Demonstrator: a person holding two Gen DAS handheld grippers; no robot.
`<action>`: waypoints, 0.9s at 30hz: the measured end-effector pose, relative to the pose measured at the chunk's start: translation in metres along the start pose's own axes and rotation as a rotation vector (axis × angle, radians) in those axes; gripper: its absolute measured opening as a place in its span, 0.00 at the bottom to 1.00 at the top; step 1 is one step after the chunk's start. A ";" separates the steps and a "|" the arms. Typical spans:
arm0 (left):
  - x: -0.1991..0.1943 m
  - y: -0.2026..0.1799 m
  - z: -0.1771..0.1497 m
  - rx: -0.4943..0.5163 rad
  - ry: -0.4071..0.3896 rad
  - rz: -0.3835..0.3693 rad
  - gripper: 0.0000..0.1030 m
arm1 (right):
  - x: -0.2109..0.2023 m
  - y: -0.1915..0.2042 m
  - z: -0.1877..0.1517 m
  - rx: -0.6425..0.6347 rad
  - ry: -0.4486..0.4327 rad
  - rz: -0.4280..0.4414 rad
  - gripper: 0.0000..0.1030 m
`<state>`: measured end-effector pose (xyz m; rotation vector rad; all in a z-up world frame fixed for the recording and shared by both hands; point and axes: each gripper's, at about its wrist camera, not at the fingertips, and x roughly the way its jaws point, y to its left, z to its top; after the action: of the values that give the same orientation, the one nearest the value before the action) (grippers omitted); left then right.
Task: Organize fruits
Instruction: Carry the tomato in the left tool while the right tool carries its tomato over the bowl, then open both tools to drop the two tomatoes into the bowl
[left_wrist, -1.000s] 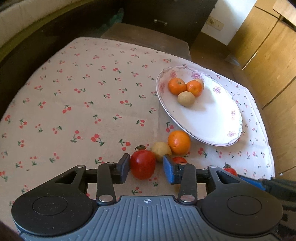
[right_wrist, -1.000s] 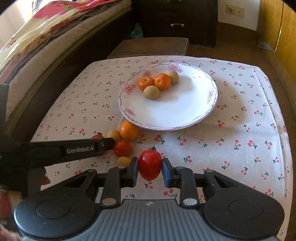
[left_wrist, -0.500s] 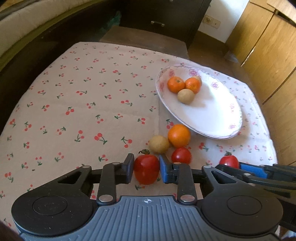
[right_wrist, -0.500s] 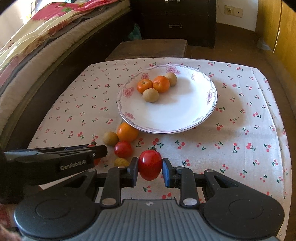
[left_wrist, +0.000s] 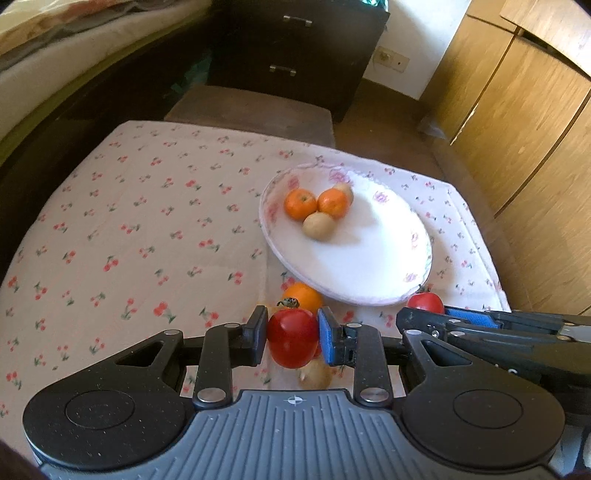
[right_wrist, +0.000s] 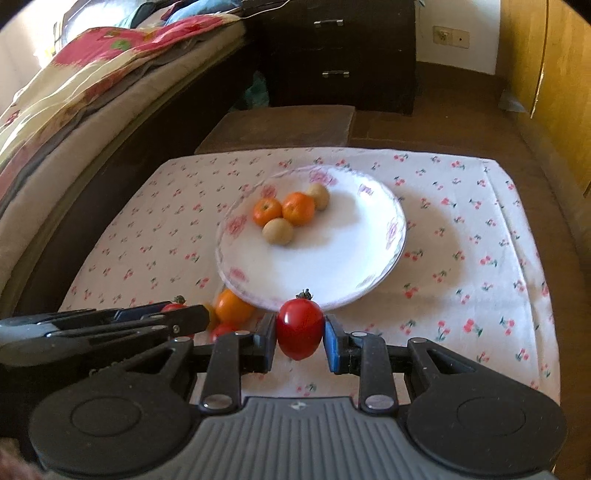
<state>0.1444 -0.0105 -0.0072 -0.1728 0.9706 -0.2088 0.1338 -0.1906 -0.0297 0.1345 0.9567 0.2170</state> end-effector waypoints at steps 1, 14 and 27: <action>0.001 -0.001 0.003 -0.001 -0.003 -0.003 0.36 | 0.001 -0.001 0.003 -0.002 -0.003 -0.005 0.28; 0.029 -0.019 0.033 0.032 -0.024 -0.003 0.36 | 0.022 -0.015 0.028 -0.003 -0.011 -0.036 0.28; 0.046 -0.021 0.039 0.022 -0.007 0.010 0.35 | 0.042 -0.024 0.036 0.013 0.006 -0.048 0.28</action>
<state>0.2000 -0.0401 -0.0176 -0.1480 0.9614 -0.2095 0.1897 -0.2041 -0.0480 0.1231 0.9669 0.1673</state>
